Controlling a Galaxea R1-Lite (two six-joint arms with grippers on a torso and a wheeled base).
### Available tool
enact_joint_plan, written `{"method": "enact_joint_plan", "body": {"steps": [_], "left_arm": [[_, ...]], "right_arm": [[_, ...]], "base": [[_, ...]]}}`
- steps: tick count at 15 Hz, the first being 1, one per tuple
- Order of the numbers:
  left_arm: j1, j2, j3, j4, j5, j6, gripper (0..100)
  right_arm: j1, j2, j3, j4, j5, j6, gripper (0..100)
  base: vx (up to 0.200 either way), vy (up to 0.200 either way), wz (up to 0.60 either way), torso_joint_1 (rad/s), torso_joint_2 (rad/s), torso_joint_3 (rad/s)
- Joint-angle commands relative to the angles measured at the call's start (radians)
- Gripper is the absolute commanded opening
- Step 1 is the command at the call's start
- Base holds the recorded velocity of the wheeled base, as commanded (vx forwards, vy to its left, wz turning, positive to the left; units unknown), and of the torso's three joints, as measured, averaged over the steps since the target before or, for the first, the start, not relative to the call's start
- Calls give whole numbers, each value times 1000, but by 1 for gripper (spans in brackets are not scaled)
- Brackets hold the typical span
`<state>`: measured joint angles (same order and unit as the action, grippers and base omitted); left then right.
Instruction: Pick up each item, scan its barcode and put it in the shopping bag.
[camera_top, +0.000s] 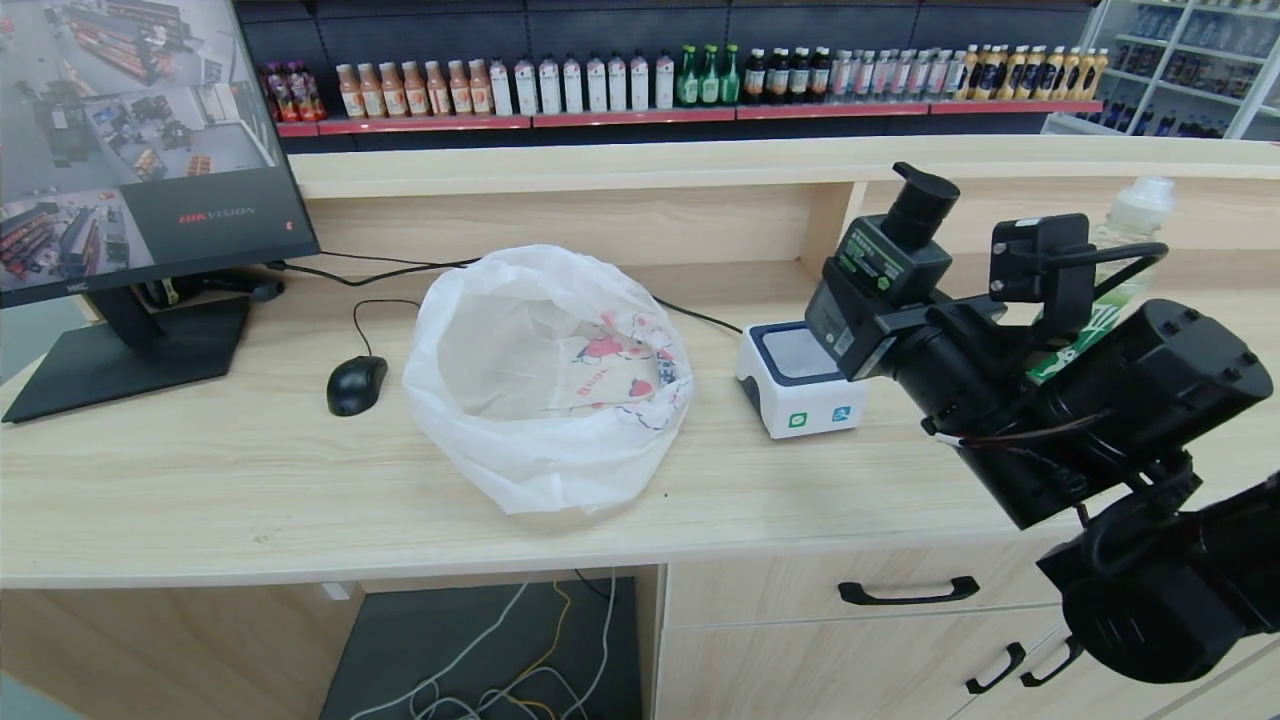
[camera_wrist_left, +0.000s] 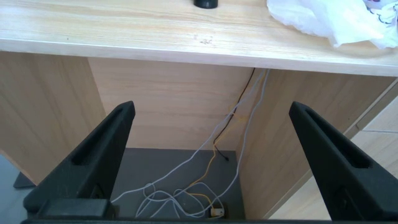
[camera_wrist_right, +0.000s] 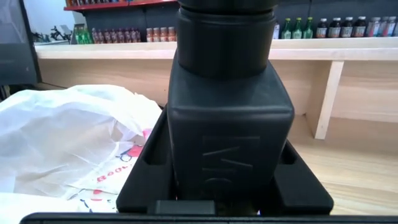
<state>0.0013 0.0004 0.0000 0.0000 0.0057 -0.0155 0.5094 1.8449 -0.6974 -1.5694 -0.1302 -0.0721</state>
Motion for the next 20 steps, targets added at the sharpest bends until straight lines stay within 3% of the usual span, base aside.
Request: {"method": "enact_joint_plan", "body": {"steps": [1,14,18,20], "left_arm": [[0,0,0,0,0,0,100],[0,0,0,0,0,-1,100],[0,0,0,0,0,-1,100],[0,0,0,0,0,-1,100]], "right_arm": [[14,27,-8,-1,0,-3,0],[41,20,-13,-1,0,-8,0],[74,10,-5,-1,-2,-25,0],[130,4,-16,-1,-29,-29,0]], "base": [[0,200,0,-2,2,2],[0,200,0,1,2,2],[0,0,0,0,0,0],[0,0,0,0,0,0]]}}
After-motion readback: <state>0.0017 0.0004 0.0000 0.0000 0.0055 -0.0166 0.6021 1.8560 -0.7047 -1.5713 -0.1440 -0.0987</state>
